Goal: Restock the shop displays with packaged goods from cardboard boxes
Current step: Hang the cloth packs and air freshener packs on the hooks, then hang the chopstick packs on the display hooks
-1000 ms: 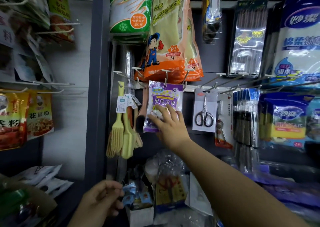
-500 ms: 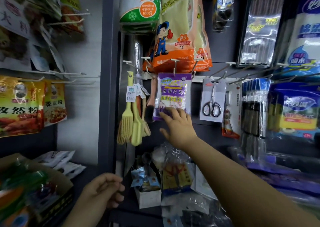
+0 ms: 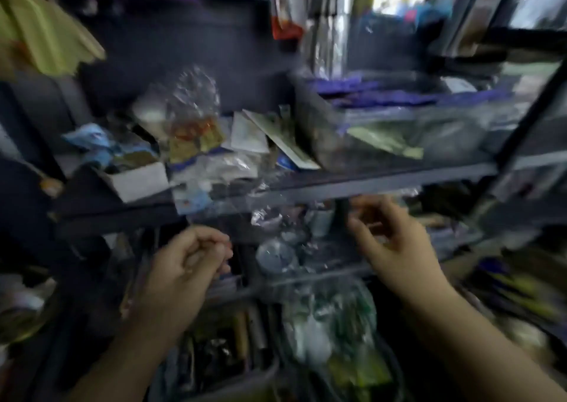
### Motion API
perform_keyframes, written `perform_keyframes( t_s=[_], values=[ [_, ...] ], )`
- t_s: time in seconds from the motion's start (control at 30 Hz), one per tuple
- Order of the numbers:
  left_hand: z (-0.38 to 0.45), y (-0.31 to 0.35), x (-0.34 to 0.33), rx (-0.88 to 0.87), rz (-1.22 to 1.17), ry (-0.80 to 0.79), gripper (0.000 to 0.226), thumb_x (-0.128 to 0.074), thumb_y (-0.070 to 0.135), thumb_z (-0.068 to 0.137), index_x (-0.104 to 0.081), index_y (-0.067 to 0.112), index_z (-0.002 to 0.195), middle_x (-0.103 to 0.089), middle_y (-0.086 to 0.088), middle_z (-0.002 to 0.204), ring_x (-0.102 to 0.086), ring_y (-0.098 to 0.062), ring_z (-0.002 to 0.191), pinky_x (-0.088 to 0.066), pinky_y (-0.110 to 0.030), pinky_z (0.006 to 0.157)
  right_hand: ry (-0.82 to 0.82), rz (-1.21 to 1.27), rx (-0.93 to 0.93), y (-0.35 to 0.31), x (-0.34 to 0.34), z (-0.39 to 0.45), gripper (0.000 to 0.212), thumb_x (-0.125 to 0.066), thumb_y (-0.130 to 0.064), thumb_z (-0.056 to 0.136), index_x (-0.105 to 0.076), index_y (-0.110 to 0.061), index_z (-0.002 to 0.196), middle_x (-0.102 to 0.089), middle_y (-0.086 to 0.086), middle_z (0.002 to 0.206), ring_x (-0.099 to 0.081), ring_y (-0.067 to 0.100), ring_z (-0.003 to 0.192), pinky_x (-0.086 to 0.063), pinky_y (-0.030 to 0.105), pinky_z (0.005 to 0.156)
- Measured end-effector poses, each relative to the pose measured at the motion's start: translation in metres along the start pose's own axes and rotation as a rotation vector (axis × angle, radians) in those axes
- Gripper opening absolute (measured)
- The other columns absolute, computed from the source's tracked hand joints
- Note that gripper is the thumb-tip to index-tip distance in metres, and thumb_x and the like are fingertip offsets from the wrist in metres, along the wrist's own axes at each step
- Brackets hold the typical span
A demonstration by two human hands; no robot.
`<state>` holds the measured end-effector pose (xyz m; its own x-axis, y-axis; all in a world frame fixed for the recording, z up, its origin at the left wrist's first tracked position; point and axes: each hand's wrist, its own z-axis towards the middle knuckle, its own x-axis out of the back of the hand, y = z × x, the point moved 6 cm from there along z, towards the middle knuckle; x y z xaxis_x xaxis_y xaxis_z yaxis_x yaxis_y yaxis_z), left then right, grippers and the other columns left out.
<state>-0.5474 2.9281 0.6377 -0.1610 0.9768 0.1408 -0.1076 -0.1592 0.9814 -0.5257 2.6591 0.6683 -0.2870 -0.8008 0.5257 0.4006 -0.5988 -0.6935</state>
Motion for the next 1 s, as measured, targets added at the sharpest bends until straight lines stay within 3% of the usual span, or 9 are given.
perform_keyframes(
  t_s=[0.17,0.27,0.37,0.47,0.53,0.67,0.77,0.9,1.0],
  values=[
    [-0.036,-0.102,-0.093,0.312,0.027,-0.218,0.014,-0.05,0.003,0.095,-0.059,0.009,0.086,-0.063,-0.014,0.077,-0.059,-0.015,0.056,-0.049,-0.027,0.054,0.031,-0.072,-0.614,0.14,0.051,-0.128,0.014,-0.066,-0.022,0.089,-0.061,-0.026,0.1,-0.068,-0.009,0.085,-0.064,0.004,0.077,-0.046,0.008,0.064],
    [-0.056,-0.144,-0.135,0.452,0.074,-0.274,0.017,-0.048,0.003,0.096,-0.057,0.01,0.083,-0.059,-0.015,0.075,-0.056,-0.015,0.055,-0.044,-0.023,0.047,0.03,-0.131,-0.901,0.197,0.085,-0.191,0.018,-0.062,-0.026,0.091,-0.06,-0.024,0.109,-0.065,-0.006,0.091,-0.063,0.012,0.086,-0.055,0.033,0.081],
    [-0.07,-0.169,-0.175,0.53,0.107,-0.328,0.017,-0.051,0.005,0.096,-0.057,0.013,0.081,-0.059,-0.012,0.076,-0.054,-0.019,0.058,-0.041,-0.027,0.053,0.072,-0.149,-1.088,0.24,0.119,-0.236,0.024,-0.064,-0.033,0.089,-0.061,-0.025,0.112,-0.066,-0.003,0.091,-0.065,0.017,0.084,-0.056,0.047,0.081],
    [-0.076,-0.179,-0.222,0.556,0.148,-0.382,0.019,-0.052,0.006,0.095,-0.058,0.018,0.082,-0.061,-0.009,0.078,-0.057,-0.018,0.062,-0.043,-0.029,0.058,0.128,-0.118,-1.166,0.278,0.151,-0.257,0.024,-0.067,-0.035,0.085,-0.061,-0.026,0.107,-0.068,0.0,0.092,-0.068,0.023,0.079,-0.058,0.047,0.071],
    [-0.078,-0.179,-0.266,0.557,0.177,-0.407,0.018,-0.053,0.007,0.095,-0.059,0.019,0.083,-0.064,-0.009,0.082,-0.059,-0.018,0.064,-0.045,-0.029,0.059,0.128,-0.1,-1.195,0.304,0.173,-0.26,0.023,-0.066,-0.03,0.087,-0.06,-0.023,0.108,-0.067,0.002,0.095,-0.067,0.021,0.08,-0.057,0.039,0.065],
    [-0.083,-0.174,-0.377,0.546,0.173,-0.436,0.017,-0.05,0.006,0.095,-0.059,0.017,0.086,-0.065,-0.008,0.084,-0.059,-0.018,0.066,-0.046,-0.029,0.064,0.09,-0.163,-1.166,0.38,0.222,-0.258,0.026,-0.066,-0.029,0.087,-0.062,-0.019,0.111,-0.067,-0.001,0.094,-0.063,0.015,0.088,-0.05,0.033,0.078],
    [-0.088,-0.174,-0.466,0.551,0.161,-0.42,0.016,-0.05,0.013,0.096,-0.059,0.022,0.087,-0.064,-0.006,0.084,-0.06,-0.017,0.069,-0.048,-0.034,0.069,-0.002,-0.141,-1.173,0.446,0.255,-0.249,0.024,-0.066,-0.027,0.087,-0.061,-0.021,0.11,-0.066,-0.005,0.092,-0.063,0.012,0.086,-0.053,0.033,0.079],
    [-0.094,-0.175,-0.565,0.585,0.194,-0.445,0.011,-0.052,0.017,0.096,-0.059,0.023,0.09,-0.065,-0.005,0.089,-0.064,-0.019,0.079,-0.051,-0.035,0.074,-0.19,-0.088,-1.16,0.509,0.276,-0.234,0.026,-0.067,-0.026,0.088,-0.056,-0.024,0.112,-0.06,-0.012,0.09,-0.058,0.0,0.078,-0.043,0.015,0.06],
    [-0.101,-0.182,-0.603,0.647,0.222,-0.46,0.01,-0.052,0.019,0.096,-0.06,0.023,0.094,-0.062,-0.001,0.092,-0.064,-0.012,0.078,-0.047,-0.024,0.064,-0.323,-0.054,-1.161,0.534,0.272,-0.231,0.03,-0.068,-0.026,0.087,-0.056,-0.021,0.113,-0.061,-0.01,0.09,-0.06,0.004,0.082,-0.048,0.018,0.067]
  ],
)
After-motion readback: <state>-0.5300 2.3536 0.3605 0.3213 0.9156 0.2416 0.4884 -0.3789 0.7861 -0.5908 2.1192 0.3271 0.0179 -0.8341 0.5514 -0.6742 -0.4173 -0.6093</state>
